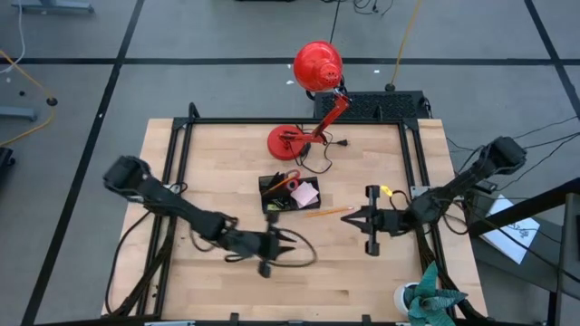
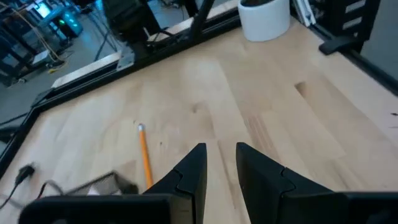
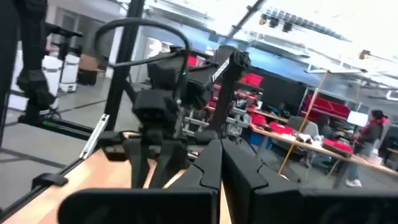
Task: Pick and place office supplies into organizer
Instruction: Put the yellow pencil into the desk organizer
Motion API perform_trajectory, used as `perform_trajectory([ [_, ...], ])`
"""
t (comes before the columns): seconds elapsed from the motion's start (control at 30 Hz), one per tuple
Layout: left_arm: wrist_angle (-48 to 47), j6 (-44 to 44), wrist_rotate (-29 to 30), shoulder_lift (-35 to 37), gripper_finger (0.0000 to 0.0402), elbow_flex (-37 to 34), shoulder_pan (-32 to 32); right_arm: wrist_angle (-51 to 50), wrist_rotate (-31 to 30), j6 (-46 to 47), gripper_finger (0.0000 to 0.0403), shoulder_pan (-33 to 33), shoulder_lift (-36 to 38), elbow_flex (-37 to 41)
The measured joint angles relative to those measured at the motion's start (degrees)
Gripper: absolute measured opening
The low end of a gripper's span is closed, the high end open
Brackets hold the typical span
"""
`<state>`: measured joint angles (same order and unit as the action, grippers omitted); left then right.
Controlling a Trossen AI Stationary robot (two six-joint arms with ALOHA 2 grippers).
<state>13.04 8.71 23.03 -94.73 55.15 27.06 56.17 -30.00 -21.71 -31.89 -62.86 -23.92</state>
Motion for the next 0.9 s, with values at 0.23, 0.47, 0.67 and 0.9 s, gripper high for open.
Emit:
perform_trajectory([
  [0.23, -12.36, 0.37, 1.35, -15.38, 0.0093, 21.13, -3.25, -3.48, 0.07, -2.14, 0.0, -4.82, 7.29, 0.04],
  [0.47, -19.6, -5.13, 2.51, -25.89, 0.0093, 37.09, -9.12, -4.27, 0.21, -7.04, 0.0, -13.9, 11.75, 0.04],
  [0.67, -27.64, -10.29, -0.73, -32.06, 0.0101, 45.79, -13.39, -8.32, -0.03, -9.84, 0.0, -20.28, 16.98, 0.04],
  [0.9, -35.82, -3.74, -5.0, -36.72, 0.0191, 55.38, -15.09, -10.32, -3.02, -11.26, 0.0, -21.87, 19.04, 0.03],
])
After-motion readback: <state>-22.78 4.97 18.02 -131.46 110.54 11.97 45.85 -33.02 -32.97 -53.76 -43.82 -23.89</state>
